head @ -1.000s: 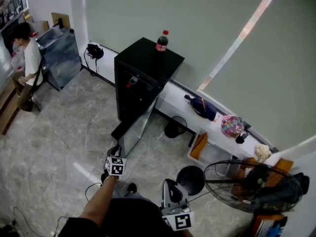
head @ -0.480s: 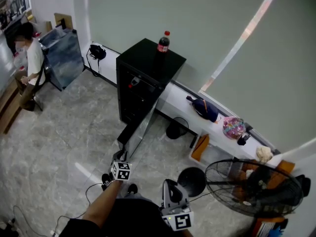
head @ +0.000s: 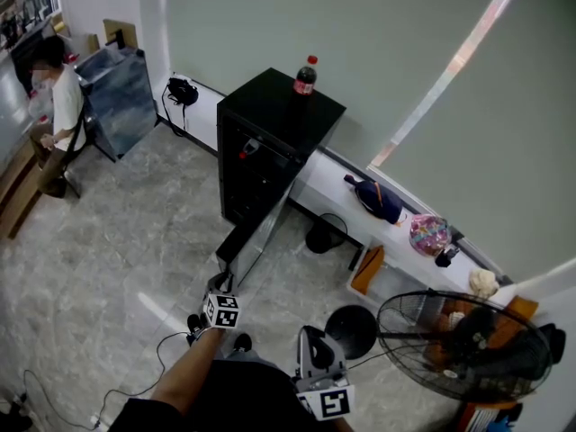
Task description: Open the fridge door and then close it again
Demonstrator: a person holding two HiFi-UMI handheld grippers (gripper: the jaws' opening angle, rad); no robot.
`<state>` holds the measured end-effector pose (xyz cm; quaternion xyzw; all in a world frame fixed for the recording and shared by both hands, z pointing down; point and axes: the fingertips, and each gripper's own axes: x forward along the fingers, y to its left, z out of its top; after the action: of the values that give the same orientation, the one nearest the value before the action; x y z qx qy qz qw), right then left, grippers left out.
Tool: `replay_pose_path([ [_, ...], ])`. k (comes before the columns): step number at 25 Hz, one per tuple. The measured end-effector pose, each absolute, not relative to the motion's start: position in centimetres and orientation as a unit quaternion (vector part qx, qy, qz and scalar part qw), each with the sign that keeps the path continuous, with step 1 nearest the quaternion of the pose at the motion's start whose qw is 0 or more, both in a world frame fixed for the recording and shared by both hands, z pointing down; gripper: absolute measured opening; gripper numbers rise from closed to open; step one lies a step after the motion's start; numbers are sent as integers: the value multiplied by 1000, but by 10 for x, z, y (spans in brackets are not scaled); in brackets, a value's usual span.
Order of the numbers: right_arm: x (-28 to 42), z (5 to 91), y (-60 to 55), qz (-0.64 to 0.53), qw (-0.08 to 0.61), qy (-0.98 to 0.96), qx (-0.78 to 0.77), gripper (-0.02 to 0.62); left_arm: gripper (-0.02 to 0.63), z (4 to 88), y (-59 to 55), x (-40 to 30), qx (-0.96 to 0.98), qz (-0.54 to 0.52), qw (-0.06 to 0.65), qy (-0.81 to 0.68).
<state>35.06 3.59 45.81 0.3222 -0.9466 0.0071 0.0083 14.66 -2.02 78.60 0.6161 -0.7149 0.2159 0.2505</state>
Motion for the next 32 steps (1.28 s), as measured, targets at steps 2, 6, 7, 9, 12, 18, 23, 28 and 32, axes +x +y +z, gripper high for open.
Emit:
replay_pose_path([
  [2, 346, 457, 34, 6, 7, -946, 323, 9, 44, 785, -20, 144, 618, 217, 248, -714],
  [6, 334, 456, 34, 10, 7, -944, 329, 9, 43, 784, -19, 135, 622, 217, 242, -712],
  [7, 329, 455, 34, 9, 6, -944, 330, 8, 43, 784, -19, 131, 624, 216, 241, -712],
  [9, 319, 457, 34, 8, 7, -943, 333, 9, 44, 785, -20, 124, 627, 217, 243, -708],
  [12, 304, 459, 34, 5, 9, -941, 339, 9, 44, 785, -20, 112, 633, 221, 244, -700],
  [18, 266, 455, 36, 6, -2, -935, 354, 9, 44, 786, -26, 84, 651, 222, 242, -684],
  [23, 241, 459, 38, 25, -2, -931, 363, 9, 46, 777, -31, 62, 664, 223, 240, -672],
  [28, 223, 461, 39, 50, -17, -922, 384, 9, 49, 788, -39, 39, 678, 218, 240, -660],
  [32, 216, 464, 41, 53, -33, -916, 397, 9, 51, 783, -48, 25, 689, 221, 231, -650],
])
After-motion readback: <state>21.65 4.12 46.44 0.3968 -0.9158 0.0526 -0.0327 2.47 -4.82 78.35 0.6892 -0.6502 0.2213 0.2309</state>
